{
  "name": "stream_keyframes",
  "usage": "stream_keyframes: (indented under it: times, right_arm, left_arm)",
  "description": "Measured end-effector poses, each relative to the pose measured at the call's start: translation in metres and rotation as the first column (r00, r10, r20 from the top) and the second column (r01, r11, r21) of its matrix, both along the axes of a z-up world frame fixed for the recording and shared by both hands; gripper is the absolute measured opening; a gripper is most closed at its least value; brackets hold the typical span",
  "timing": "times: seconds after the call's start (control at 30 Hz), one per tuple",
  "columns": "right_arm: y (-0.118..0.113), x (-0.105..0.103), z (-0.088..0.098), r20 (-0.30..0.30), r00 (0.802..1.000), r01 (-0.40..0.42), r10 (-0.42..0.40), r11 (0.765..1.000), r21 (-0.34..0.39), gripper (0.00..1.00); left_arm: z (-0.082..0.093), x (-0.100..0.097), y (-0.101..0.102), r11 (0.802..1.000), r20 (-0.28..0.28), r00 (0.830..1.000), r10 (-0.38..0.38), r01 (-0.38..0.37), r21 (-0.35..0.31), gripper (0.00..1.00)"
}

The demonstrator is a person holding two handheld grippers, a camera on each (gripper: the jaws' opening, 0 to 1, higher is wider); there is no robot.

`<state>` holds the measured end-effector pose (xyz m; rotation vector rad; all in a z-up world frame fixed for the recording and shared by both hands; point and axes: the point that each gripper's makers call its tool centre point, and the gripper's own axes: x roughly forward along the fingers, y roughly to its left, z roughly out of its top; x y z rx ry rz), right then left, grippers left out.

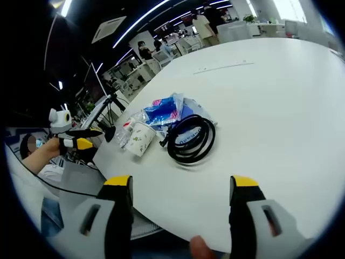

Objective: Arrange the tabletop items into an orderly group along one side of the table until the central work area is clear of visible clutter.

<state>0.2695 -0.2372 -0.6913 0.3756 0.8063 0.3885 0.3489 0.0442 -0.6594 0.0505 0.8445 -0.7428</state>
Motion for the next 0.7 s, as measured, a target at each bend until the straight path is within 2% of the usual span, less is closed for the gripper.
stream_keyframes:
  times: [0.33, 0.7]
  right_arm:
    - [-0.001, -0.002, -0.003, -0.012, 1.000, 0.003, -0.003, 1.000, -0.001, 0.72]
    - [0.008, -0.002, -0.004, -0.014, 1.000, -0.022, 0.023, 1.000, 0.004, 0.72]
  left_arm:
    - [-0.004, -0.004, 0.003, 1.000, -0.012, 1.000, 0.001, -0.001, 0.004, 0.80]
    - [-0.004, -0.005, 0.001, 1.000, -0.013, 1.000, 0.001, -0.001, 0.003, 0.80]
